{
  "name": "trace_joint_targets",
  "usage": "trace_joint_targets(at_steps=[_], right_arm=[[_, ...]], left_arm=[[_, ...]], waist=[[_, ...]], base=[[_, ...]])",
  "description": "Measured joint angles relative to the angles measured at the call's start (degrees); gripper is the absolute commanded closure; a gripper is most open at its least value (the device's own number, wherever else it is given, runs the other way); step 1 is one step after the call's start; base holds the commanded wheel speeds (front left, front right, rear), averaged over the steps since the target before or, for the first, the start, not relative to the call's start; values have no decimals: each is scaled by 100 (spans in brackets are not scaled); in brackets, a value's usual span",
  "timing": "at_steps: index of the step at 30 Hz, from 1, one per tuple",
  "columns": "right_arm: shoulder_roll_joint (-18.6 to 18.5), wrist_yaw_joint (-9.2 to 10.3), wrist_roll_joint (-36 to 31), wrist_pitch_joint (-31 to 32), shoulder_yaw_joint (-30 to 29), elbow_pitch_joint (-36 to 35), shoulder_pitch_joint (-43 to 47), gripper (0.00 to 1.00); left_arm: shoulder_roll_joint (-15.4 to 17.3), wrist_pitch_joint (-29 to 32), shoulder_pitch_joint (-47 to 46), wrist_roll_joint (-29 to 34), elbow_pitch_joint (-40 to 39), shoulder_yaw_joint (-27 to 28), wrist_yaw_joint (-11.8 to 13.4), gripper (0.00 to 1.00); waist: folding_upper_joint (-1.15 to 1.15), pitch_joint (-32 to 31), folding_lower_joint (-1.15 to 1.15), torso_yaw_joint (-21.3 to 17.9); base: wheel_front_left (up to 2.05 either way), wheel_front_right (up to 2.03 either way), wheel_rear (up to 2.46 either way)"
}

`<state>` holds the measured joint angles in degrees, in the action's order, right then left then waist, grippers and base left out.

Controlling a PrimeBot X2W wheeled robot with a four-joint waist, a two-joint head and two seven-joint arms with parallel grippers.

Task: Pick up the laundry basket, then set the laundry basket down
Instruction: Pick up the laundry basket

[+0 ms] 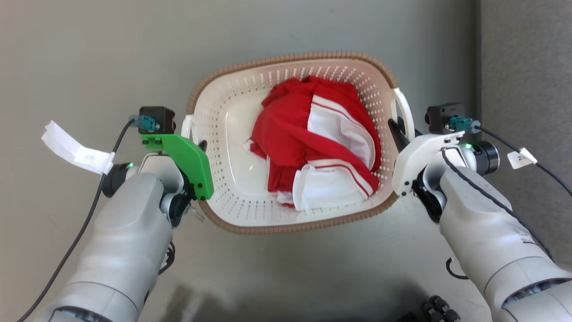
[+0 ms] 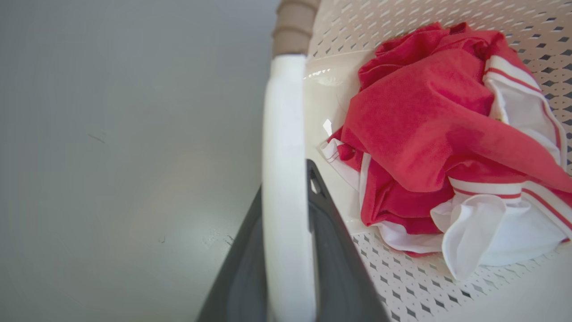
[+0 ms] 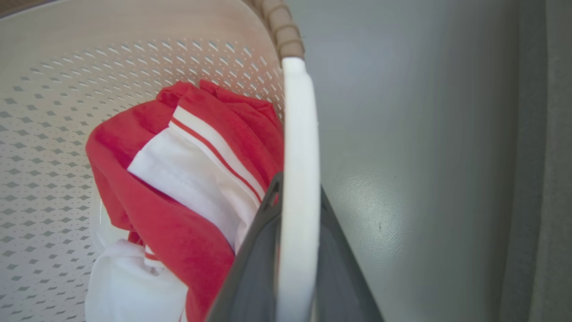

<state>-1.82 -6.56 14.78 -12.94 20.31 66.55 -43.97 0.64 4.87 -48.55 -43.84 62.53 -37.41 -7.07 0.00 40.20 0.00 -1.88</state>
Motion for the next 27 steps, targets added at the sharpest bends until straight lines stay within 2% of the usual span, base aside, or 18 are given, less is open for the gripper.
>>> trace_joint_targets(at_steps=[10, 27], right_arm=[[45, -94, 303, 443, 130, 305, 253, 100], [124, -102, 931, 1330, 450, 375, 766, 100]], left_arm=[[-48, 383, 303, -297, 170, -92, -4, 100], [21, 979, 811, -720, 224, -198, -5, 100]], waist=[[0, -727, 0, -43], [0, -2048, 0, -163]], base=[[0, 0, 0], [0, 0, 0]])
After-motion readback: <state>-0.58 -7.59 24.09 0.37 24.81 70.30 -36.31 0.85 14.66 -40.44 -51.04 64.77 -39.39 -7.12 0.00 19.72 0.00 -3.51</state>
